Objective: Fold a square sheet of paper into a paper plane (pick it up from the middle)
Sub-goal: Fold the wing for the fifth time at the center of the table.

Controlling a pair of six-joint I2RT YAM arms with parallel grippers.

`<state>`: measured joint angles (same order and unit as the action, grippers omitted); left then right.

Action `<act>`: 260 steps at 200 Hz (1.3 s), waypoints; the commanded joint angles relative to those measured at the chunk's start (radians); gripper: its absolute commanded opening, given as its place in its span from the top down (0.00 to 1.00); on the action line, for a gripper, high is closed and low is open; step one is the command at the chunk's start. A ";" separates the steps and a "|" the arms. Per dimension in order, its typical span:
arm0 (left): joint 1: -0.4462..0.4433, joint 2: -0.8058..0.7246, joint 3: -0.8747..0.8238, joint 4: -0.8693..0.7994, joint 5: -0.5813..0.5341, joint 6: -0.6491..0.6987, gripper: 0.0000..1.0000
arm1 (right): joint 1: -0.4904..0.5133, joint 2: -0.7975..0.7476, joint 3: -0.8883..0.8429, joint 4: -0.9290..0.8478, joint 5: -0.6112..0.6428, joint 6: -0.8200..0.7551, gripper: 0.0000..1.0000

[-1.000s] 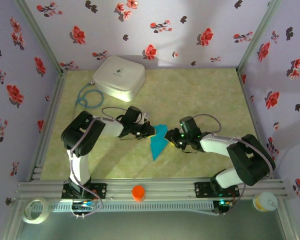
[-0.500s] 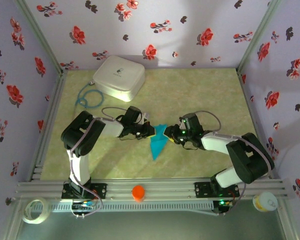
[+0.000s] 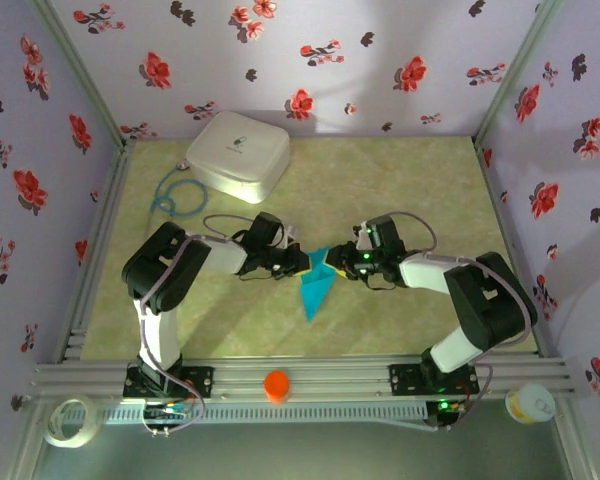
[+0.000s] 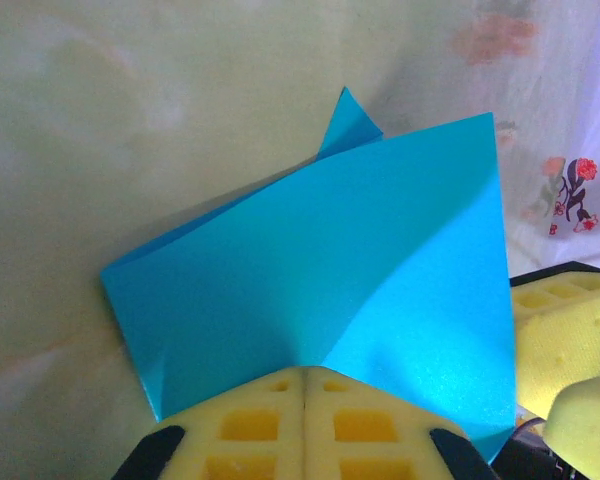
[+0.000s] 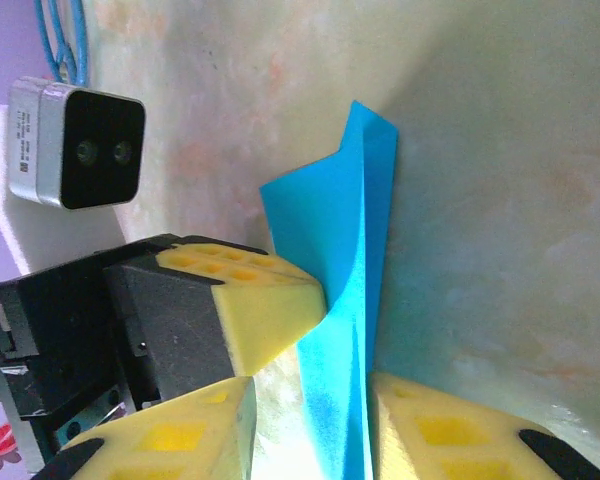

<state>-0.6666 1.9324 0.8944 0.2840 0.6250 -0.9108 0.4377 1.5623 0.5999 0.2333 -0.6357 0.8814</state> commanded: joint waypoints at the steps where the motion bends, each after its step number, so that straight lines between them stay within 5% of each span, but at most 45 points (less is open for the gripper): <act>1: 0.005 -0.021 -0.022 -0.029 -0.004 -0.004 1.00 | -0.012 0.029 0.029 -0.027 -0.039 -0.042 0.65; 97: 0.008 -0.026 -0.022 -0.025 -0.002 -0.009 1.00 | -0.032 0.122 0.064 -0.015 -0.101 -0.073 0.69; 180: 0.013 -0.062 -0.020 -0.023 -0.003 -0.013 1.00 | -0.046 0.168 0.085 -0.018 -0.145 -0.097 0.90; 260: 0.012 -0.244 -0.053 -0.064 -0.081 0.042 0.85 | -0.042 0.022 -0.044 0.118 0.055 0.196 1.00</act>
<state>-0.6609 1.7443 0.8650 0.2531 0.5865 -0.9073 0.3981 1.6402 0.6018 0.2905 -0.6998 0.9295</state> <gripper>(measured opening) 0.145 0.065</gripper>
